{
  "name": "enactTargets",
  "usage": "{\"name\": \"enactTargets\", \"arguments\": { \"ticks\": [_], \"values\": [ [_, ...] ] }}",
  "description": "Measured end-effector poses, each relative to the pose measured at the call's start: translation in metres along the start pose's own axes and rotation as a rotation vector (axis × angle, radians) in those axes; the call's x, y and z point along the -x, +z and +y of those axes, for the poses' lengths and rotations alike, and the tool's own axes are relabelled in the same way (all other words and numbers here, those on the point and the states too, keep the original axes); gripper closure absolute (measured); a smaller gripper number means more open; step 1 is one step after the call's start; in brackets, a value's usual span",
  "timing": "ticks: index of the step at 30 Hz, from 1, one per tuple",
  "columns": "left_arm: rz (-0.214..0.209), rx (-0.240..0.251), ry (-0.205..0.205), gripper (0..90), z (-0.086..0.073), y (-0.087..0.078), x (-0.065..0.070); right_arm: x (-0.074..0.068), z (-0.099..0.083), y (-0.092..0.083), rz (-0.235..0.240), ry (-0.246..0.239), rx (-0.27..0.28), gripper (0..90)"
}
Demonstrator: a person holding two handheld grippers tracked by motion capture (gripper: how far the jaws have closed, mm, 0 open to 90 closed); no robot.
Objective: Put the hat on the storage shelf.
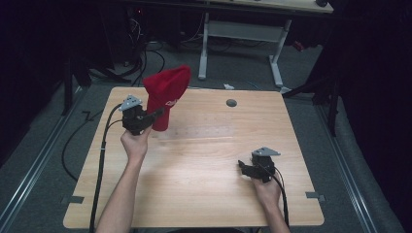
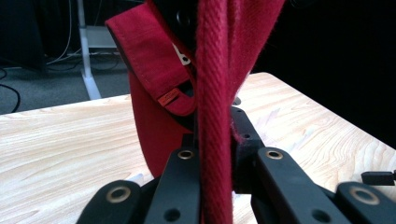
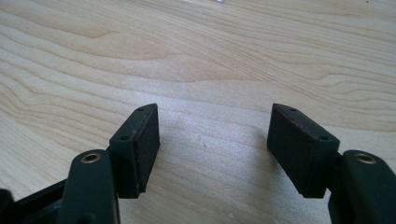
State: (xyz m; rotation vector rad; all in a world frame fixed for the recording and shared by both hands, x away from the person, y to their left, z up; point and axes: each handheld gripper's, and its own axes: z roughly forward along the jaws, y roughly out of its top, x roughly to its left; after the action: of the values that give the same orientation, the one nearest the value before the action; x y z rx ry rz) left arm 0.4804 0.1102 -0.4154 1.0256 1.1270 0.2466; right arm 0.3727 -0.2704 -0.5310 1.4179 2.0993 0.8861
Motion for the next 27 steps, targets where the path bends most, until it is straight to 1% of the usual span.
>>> {"name": "enactTargets", "arguments": {
  "ticks": [3, 6, 8, 13, 15, 19, 22, 24, 26, 27],
  "values": [
    [0.010, 0.003, 0.017, 84.0, -0.002, 0.002, -0.003, 0.000, 0.000, 0.000, -0.002, -0.003, 0.001, 34.6],
    [0.006, 0.008, 0.007, 84.0, -0.004, 0.001, -0.006, 0.000, 0.000, 0.000, -0.001, -0.002, 0.001, 34.6],
    [0.006, 0.005, 0.015, 84.0, -0.006, 0.001, -0.006, 0.000, 0.000, 0.000, -0.002, -0.002, 0.001, 34.6],
    [0.000, 0.010, 0.015, 84.2, -0.008, 0.000, -0.007, -0.001, 0.000, 0.000, -0.002, 0.000, 0.001, 34.6],
    [-0.001, 0.006, 0.020, 84.2, -0.010, -0.002, -0.007, -0.001, 0.000, 0.000, -0.002, 0.001, 0.001, 34.6],
    [0.000, -0.003, 0.018, 84.2, -0.014, -0.006, -0.006, -0.001, 0.000, 0.000, -0.002, 0.000, 0.001, 34.6],
    [0.007, -0.020, 0.006, 84.2, -0.016, -0.011, -0.007, -0.001, 0.000, 0.000, -0.002, 0.000, 0.001, 34.6],
    [0.018, -0.031, 0.022, 84.2, -0.018, -0.014, -0.006, -0.001, 0.000, 0.000, -0.002, 0.000, 0.001, 34.6],
    [0.021, -0.036, 0.014, 84.1, -0.020, -0.017, -0.007, -0.001, 0.000, 0.000, -0.002, 0.000, 0.001, 34.6],
    [0.022, -0.038, 0.003, 84.0, -0.021, -0.018, -0.009, -0.001, 0.000, 0.000, -0.002, 0.000, 0.001, 34.6]
  ]
}}
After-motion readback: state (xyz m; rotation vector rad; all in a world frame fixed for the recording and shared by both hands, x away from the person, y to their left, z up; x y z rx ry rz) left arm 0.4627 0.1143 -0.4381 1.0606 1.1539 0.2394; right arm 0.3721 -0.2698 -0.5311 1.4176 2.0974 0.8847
